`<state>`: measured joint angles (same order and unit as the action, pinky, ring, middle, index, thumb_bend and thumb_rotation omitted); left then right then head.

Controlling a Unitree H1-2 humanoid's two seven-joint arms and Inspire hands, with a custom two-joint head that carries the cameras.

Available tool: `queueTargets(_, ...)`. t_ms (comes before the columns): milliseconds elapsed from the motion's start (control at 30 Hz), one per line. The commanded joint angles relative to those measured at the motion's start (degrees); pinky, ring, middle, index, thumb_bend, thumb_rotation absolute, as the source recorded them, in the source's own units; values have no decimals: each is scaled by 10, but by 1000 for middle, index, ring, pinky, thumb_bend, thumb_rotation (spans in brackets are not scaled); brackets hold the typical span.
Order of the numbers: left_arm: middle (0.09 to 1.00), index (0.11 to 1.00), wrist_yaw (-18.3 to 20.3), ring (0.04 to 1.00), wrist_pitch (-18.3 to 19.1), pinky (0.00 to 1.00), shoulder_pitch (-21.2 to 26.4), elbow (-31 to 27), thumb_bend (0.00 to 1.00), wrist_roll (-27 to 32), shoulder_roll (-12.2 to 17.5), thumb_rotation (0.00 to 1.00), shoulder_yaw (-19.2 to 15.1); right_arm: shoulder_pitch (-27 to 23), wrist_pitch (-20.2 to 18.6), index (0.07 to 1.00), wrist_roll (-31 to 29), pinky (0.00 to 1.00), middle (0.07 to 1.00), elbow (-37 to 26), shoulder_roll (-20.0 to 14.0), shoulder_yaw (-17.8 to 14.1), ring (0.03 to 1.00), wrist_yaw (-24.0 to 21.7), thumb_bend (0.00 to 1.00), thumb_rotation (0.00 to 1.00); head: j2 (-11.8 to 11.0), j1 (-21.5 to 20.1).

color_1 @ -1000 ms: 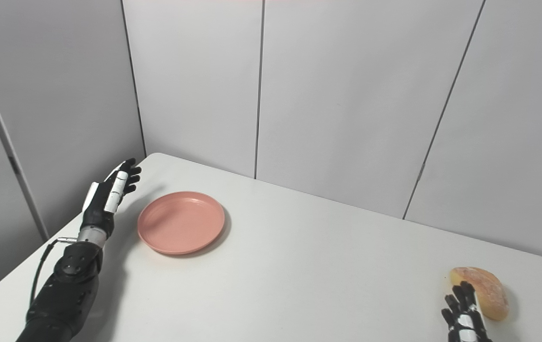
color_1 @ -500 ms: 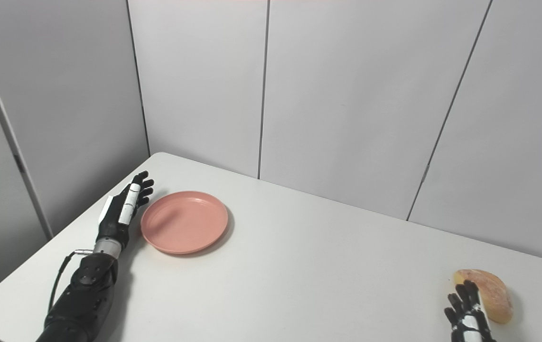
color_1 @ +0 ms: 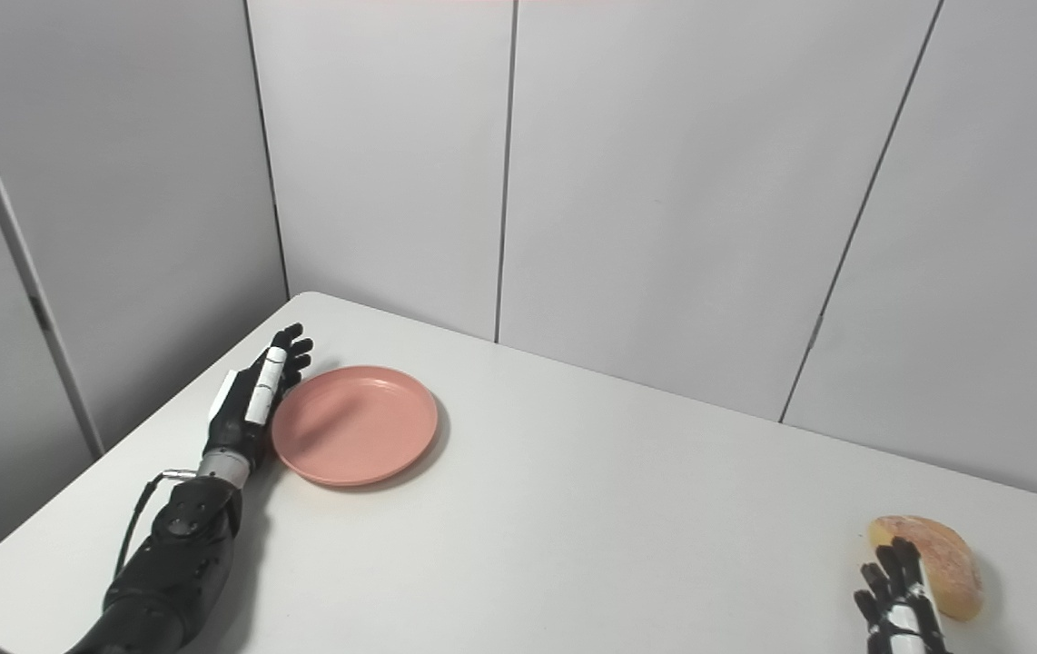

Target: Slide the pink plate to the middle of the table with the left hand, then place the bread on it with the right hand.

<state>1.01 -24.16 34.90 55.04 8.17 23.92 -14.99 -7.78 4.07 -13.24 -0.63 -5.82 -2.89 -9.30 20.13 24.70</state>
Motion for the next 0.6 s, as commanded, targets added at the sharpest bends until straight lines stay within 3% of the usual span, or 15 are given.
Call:
queueTargets(0, 894, 882, -5, 911, -5, 979, 5, -11, 764, 6, -10, 1000, 1, -7, -1, 1000, -1, 1000, 1000, -26, -3, -2, 1000, 0, 436, 879, 1, -2)
queueTargets(167, 894, 879, -13, 914, 15, 969, -3, -29, 770, 4, -18, 1000, 2, -5, -5, 1000, 5, 1000, 1000, -33, -2, 0, 1000, 2, 438, 888, 1, -5)
queueTargets(567, 878, 862, 4, 896, -11, 935, 1, -6, 792, 17, -41, 1000, 7, -5, -23, 1000, 2, 1000, 1000, -40, 4, -3, 1000, 10, 448, 863, 3, -11)
